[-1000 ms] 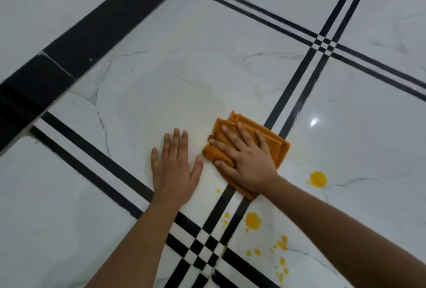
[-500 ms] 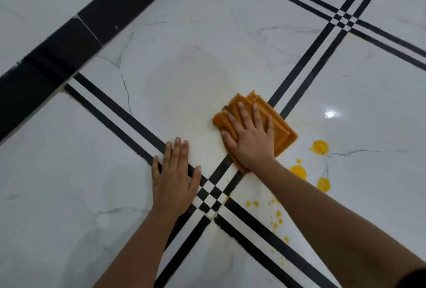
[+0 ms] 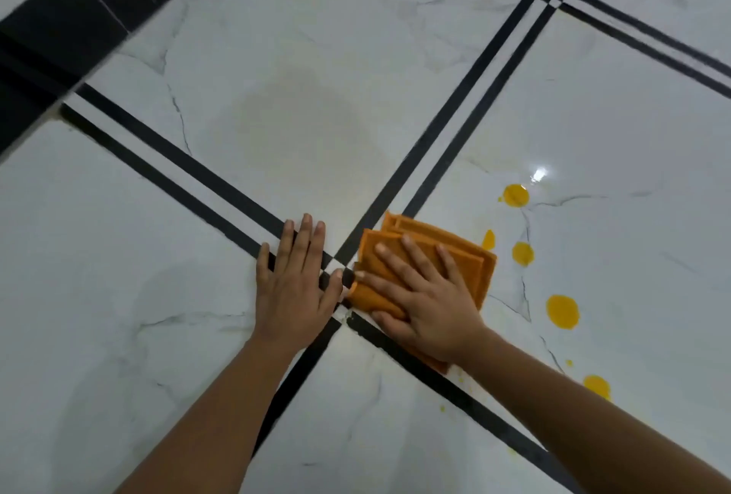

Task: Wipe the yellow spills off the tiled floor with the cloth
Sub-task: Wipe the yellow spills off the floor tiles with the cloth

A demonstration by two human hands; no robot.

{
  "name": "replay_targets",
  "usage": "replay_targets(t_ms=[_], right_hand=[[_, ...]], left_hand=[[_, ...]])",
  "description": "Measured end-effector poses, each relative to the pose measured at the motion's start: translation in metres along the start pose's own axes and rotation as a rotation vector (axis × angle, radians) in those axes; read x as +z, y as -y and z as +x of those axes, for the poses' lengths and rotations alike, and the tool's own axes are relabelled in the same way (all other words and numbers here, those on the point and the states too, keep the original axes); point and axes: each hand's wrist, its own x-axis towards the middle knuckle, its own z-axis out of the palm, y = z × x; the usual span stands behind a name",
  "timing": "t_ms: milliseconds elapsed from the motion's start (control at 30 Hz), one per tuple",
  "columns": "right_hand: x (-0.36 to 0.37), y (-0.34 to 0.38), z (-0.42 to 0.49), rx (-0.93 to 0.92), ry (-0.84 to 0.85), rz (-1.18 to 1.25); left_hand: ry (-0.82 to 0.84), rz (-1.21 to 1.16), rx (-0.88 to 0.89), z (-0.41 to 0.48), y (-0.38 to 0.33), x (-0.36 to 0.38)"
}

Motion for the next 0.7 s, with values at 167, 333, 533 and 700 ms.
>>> replay_targets(t_ms=[167, 333, 533, 700], right_hand=[[-0.012, -0.041, 0.024, 0.439, -0.047, 0.107], [0.001, -0.028, -0.023, 0.104, -0.051, -0.013], [-0.021, -0.104, 0.016, 0.542, -0.14, 0.105], [-0.026, -0.103, -0.017, 0.593, -0.148, 0.333]], left_hand=[[0.022, 0.01, 0.08, 0.0, -0.018, 0.003], [0.038, -0.002, 0.11, 0.014, -0.052, 0.002], [0.032, 0.002, 0.111, 0.031, -0.081, 0.006], [-0.007, -0.034, 0.144, 0.04, -0.098, -0.001]])
